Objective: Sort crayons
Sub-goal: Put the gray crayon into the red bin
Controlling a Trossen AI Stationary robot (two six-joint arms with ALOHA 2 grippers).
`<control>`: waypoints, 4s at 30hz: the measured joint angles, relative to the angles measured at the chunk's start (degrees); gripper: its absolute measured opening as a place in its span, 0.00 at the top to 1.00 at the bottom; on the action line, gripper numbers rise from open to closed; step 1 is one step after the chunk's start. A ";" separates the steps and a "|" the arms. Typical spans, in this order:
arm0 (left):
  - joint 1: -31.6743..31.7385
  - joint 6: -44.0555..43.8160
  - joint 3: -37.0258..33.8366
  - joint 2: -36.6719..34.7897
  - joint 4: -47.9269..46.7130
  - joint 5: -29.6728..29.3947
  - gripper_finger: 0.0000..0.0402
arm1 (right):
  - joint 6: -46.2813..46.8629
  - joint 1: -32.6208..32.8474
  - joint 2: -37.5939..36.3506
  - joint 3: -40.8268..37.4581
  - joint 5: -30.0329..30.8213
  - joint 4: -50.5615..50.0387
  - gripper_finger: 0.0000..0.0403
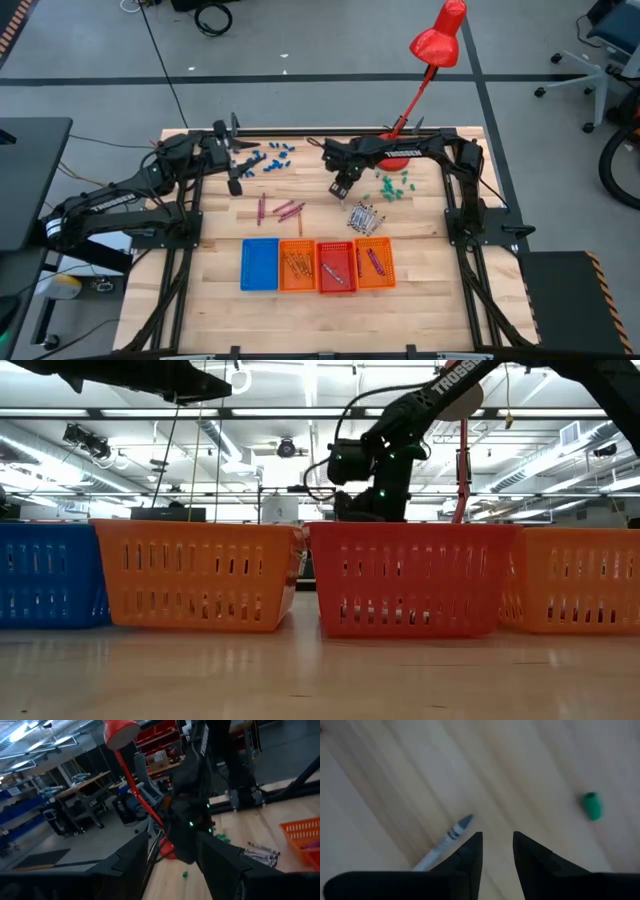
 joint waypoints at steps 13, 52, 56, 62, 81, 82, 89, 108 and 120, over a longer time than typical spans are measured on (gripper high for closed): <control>0.34 3.94 -0.09 8.52 3.38 0.00 0.55 | 9.65 11.12 1.35 4.55 8.31 1.80 0.73; 2.16 1.84 -0.09 10.79 3.82 -0.40 0.55 | 14.09 10.26 5.33 -0.19 0.75 2.82 0.77; 2.16 2.29 -0.09 10.79 3.76 -1.21 0.55 | 12.29 10.28 5.33 -0.23 0.26 2.16 0.84; 2.16 2.31 -0.09 10.79 3.76 -1.21 0.55 | 10.87 10.29 5.37 0.12 0.03 1.72 0.95; 2.16 2.48 -0.07 10.79 2.85 -1.24 0.55 | 9.12 10.85 5.81 8.02 -1.96 -6.79 0.93; 2.16 2.47 -0.07 10.79 2.82 -1.26 0.55 | 9.13 11.06 5.81 8.80 -2.11 -7.53 0.93; 2.14 1.23 -0.07 10.79 2.68 -3.82 0.55 | 11.21 14.81 5.70 15.34 -4.82 -12.96 0.93; 2.10 -7.34 0.02 2.20 0.48 -5.99 0.55 | 32.89 30.54 5.60 19.13 -5.15 -18.17 0.92; 2.10 -7.88 0.02 -0.77 -0.44 -5.27 0.55 | 39.77 32.63 5.57 19.13 -5.71 -17.87 0.76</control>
